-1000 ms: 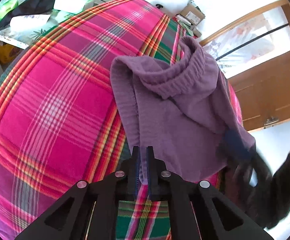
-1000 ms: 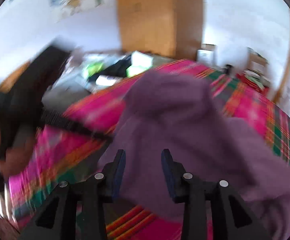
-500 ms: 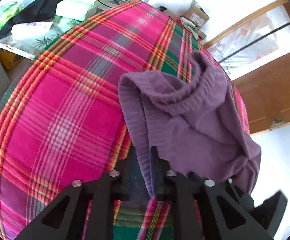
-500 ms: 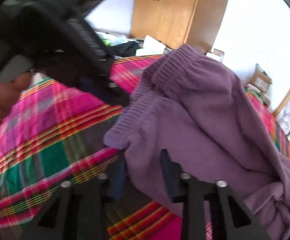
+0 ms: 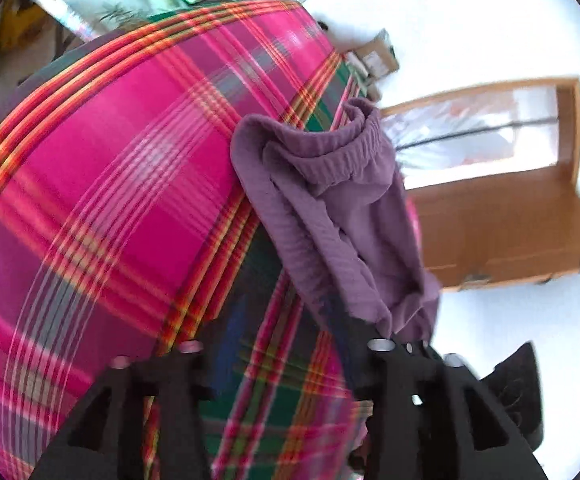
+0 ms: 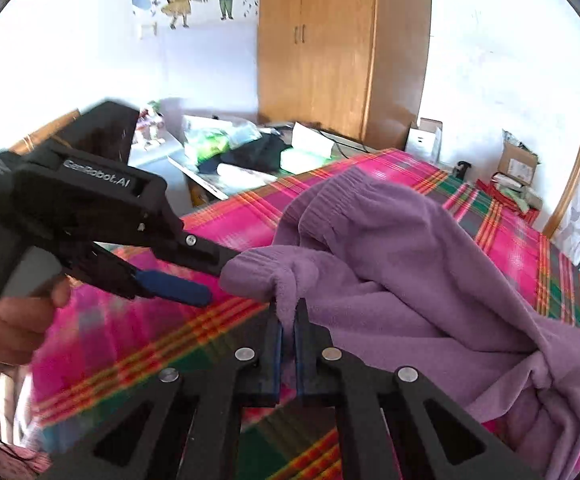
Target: Fold clothes
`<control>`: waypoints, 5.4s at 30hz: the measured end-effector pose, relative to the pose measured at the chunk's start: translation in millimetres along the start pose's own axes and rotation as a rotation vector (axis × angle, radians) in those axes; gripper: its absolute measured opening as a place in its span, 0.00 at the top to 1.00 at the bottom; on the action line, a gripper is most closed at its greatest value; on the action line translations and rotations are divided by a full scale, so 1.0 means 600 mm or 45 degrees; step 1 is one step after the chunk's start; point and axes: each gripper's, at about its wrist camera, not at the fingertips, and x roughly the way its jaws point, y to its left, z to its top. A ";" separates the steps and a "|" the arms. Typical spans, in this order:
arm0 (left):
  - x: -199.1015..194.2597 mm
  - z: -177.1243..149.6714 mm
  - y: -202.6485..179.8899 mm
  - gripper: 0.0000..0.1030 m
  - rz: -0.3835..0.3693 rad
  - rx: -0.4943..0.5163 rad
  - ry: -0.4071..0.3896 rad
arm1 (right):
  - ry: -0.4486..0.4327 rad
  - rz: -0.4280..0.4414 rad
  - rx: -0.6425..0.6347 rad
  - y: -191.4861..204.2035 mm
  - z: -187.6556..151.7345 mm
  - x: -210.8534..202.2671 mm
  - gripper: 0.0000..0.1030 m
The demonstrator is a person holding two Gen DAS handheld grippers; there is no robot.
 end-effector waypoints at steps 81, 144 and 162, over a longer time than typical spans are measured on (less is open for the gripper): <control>-0.050 -0.051 0.041 0.93 0.509 0.399 -0.152 | 0.218 -0.232 0.194 -0.081 -0.049 0.005 0.84; 0.139 0.018 -0.163 0.94 0.385 0.380 0.167 | -0.015 0.148 0.260 -0.120 -0.069 -0.094 0.89; 0.117 0.032 -0.197 0.94 0.329 0.389 0.034 | -0.020 -0.084 0.348 -0.202 -0.170 -0.162 0.56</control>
